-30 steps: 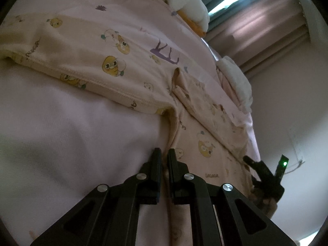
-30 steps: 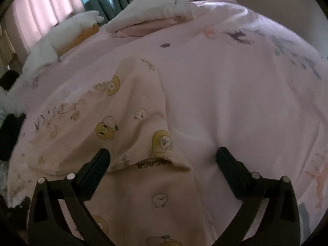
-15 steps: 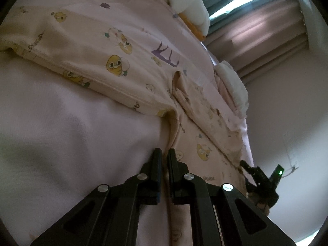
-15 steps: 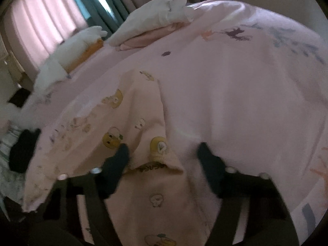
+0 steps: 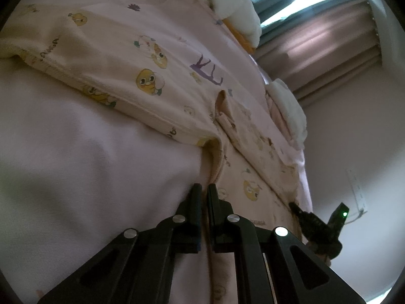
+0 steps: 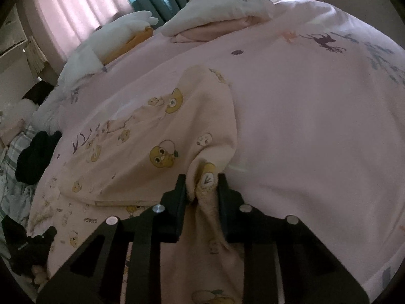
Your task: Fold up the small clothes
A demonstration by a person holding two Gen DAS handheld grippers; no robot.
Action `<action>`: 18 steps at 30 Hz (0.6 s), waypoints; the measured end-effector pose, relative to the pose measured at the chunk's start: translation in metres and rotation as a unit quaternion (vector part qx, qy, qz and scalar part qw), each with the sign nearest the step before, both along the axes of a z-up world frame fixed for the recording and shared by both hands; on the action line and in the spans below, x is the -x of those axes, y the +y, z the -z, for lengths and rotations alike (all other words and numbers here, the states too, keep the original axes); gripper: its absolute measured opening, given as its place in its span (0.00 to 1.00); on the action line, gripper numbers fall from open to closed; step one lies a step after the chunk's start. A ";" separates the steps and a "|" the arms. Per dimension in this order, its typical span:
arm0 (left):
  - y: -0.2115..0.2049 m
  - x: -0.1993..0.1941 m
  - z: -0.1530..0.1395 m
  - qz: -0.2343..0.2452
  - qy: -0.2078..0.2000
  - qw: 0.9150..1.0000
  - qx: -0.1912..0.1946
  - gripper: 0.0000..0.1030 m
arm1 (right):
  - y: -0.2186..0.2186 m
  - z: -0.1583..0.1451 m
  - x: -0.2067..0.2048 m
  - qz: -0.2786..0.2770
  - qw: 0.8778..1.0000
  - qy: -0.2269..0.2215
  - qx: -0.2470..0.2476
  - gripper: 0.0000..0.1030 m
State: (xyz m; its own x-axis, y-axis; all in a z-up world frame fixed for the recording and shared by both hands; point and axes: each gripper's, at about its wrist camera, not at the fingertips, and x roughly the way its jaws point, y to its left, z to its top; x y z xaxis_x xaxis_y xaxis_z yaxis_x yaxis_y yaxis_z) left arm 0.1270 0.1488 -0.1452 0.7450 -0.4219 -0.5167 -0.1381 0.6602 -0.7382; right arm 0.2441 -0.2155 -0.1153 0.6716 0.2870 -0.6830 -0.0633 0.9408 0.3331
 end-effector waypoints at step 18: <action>0.072 0.034 -0.051 -0.235 0.079 0.964 -0.091 0.47 | -0.008 0.004 0.001 -0.005 1.000 0.002 -0.027 0.24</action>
State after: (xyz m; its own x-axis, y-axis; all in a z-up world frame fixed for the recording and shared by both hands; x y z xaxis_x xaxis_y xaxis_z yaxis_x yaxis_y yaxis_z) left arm 0.0931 0.2213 -0.0945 0.7377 0.0523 -0.6731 -0.5556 0.6134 -0.5613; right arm 0.2431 -0.2232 -0.1190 0.6656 0.3307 -0.6691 -0.0720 0.9207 0.3835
